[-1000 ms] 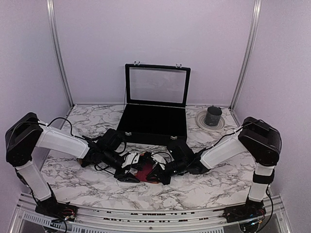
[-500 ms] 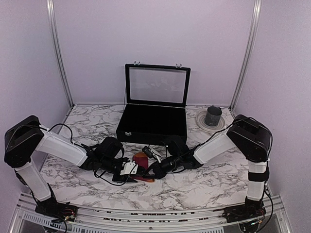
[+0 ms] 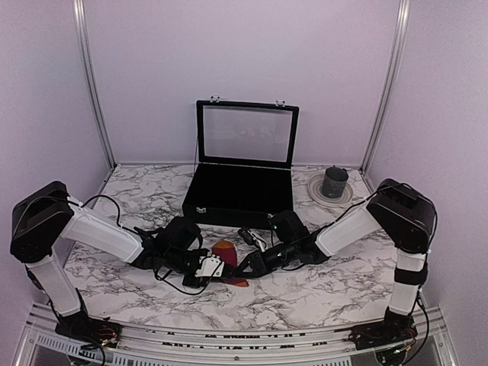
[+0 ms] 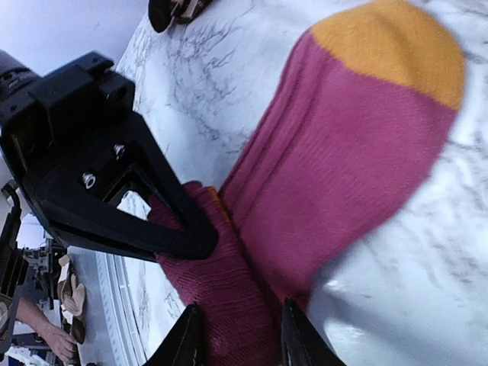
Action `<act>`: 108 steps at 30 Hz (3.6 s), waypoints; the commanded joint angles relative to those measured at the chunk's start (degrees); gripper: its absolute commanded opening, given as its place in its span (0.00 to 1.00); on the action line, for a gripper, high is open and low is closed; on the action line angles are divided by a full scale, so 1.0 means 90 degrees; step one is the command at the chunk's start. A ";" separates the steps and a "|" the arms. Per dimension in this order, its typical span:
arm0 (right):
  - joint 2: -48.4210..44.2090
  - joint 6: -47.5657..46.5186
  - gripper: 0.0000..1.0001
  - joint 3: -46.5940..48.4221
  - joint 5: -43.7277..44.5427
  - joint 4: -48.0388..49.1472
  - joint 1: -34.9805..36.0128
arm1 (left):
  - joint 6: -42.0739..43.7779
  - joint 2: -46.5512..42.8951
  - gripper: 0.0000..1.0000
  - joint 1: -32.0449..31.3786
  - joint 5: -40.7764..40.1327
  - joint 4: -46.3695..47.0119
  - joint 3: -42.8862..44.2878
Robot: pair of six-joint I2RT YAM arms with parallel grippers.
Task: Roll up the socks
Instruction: Roll the sock at the center of the board.
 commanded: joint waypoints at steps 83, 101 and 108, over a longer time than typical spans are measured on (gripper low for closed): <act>-0.0674 -0.3856 0.00 -0.1552 0.1721 0.1104 0.1302 | -0.0390 0.1398 0.24 0.0666 0.2044 -0.1954 0.1453; -0.0183 -0.1889 0.00 -0.2163 0.0759 0.2056 0.0530 | -0.0053 -0.0296 0.53 0.0253 0.1353 0.0315 -0.0206; 0.0143 -0.1383 0.00 -0.1590 0.0465 0.0936 0.0370 | 0.0396 -0.0174 0.51 -0.0287 0.0657 0.0906 -0.0307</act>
